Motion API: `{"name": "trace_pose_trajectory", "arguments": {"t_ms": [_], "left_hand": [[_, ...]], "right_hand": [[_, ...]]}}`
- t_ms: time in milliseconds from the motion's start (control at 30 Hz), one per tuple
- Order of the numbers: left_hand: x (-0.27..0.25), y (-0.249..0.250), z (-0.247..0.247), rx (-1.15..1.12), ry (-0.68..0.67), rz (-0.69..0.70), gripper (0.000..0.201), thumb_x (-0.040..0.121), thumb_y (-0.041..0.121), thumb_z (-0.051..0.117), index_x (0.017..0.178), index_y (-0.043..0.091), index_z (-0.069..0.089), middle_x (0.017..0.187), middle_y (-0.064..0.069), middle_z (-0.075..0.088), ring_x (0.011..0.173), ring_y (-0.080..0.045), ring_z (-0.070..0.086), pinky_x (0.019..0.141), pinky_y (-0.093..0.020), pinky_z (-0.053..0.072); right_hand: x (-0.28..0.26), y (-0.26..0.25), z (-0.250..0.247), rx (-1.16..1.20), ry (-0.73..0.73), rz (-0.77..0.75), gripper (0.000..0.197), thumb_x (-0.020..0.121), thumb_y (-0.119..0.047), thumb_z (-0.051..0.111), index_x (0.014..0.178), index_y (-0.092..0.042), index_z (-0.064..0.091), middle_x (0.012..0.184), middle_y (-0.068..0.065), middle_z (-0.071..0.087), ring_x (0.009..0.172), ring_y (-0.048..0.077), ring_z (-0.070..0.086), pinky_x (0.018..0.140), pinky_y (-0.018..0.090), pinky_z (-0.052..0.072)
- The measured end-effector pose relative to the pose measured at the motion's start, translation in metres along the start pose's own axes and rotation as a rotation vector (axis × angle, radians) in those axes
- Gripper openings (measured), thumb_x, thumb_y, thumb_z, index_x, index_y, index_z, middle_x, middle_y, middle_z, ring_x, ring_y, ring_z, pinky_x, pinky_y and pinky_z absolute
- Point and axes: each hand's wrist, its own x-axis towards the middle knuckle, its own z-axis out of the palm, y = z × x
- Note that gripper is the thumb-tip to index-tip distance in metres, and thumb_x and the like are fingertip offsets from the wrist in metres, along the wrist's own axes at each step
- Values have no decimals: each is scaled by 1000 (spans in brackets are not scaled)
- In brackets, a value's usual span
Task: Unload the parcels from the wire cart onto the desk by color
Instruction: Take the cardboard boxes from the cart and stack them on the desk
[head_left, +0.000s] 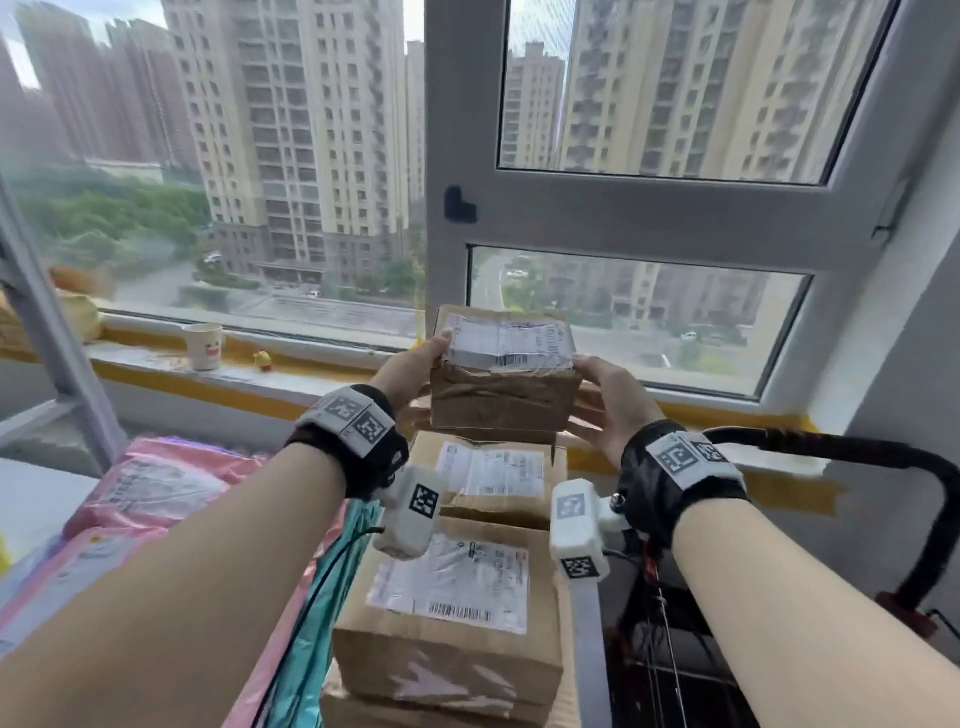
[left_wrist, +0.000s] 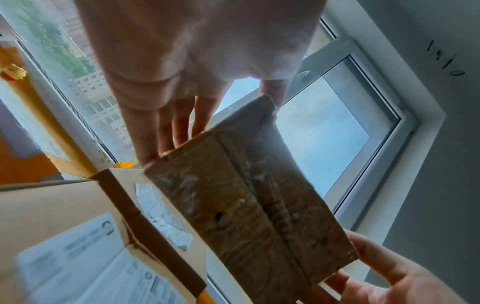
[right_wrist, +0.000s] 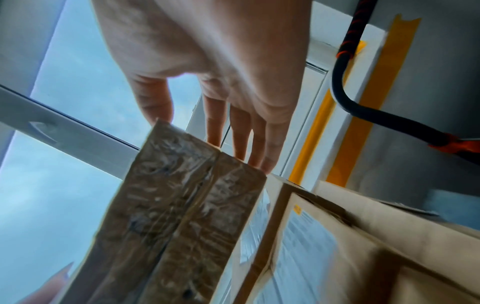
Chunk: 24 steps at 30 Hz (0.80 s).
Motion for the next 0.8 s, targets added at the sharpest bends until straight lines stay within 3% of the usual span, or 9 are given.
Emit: {"name": "trace_pose_trajectory", "arguments": {"t_ms": [167, 233, 333, 400, 467, 533, 600, 700, 800], "left_hand": [[69, 4, -7, 28, -31, -13, 39, 95, 48, 42, 74, 19, 57, 63, 4, 61, 87, -21, 54, 98, -40, 41], [93, 0, -7, 50, -55, -39, 42, 94, 52, 42, 75, 19, 58, 70, 1, 61, 93, -23, 55, 93, -37, 42], [119, -9, -6, 59, -87, -84, 41, 92, 57, 43, 88, 20, 60, 81, -1, 63, 101, -23, 57, 98, -39, 43], [129, -15, -7, 67, -96, -102, 47, 90, 59, 44, 100, 17, 62, 91, -3, 64, 104, -23, 58, 101, -42, 42], [135, -18, -9, 62, -107, -118, 53, 90, 58, 45, 112, 11, 60, 97, -5, 64, 98, -22, 60, 96, -38, 46], [138, -20, -12, 47, -103, -133, 56, 91, 55, 47, 117, 7, 58, 106, -8, 64, 92, -21, 61, 86, -34, 48], [138, -20, -13, 43, -100, -131, 61, 89, 57, 48, 121, 6, 56, 115, -9, 63, 96, -21, 61, 91, -35, 49], [145, -21, -15, 117, -103, -137, 89, 69, 75, 48, 134, 14, 50, 132, -9, 56, 119, -27, 52, 107, -45, 37], [149, -21, -16, 174, -77, -125, 93, 66, 78, 47, 137, 17, 46, 134, -5, 52, 123, -29, 49, 107, -46, 35]], "right_hand": [[51, 0, 19, -11, 81, 14, 18, 93, -31, 51, 90, -19, 64, 89, 3, 67, 88, 20, 61, 91, 37, 49], [67, 1, 23, -42, 108, 26, 20, 93, -33, 51, 90, -19, 64, 89, 2, 66, 90, 20, 61, 92, 37, 49], [84, 5, 27, -78, 129, 53, 22, 94, -37, 52, 87, -20, 64, 90, 2, 66, 88, 20, 60, 91, 35, 48], [92, 8, 31, -109, 130, 77, 25, 93, -41, 52, 94, -20, 66, 102, 3, 67, 96, 22, 61, 90, 35, 49], [98, 11, 37, -132, 121, 103, 31, 92, -45, 53, 107, -21, 66, 114, 3, 65, 103, 22, 60, 81, 33, 52], [103, 12, 41, -136, 120, 116, 29, 93, -45, 51, 103, -22, 67, 110, 3, 65, 98, 21, 60, 72, 29, 52], [106, 12, 43, -159, 133, 114, 25, 94, -42, 50, 98, -22, 65, 105, 2, 63, 100, 22, 59, 79, 31, 51], [108, 13, 42, -177, 173, 113, 20, 92, -38, 54, 96, -21, 64, 99, 1, 64, 95, 20, 59, 83, 32, 51], [107, 15, 42, -206, 196, 113, 20, 88, -40, 59, 96, -22, 65, 116, 4, 63, 109, 23, 58, 95, 38, 49]]}}
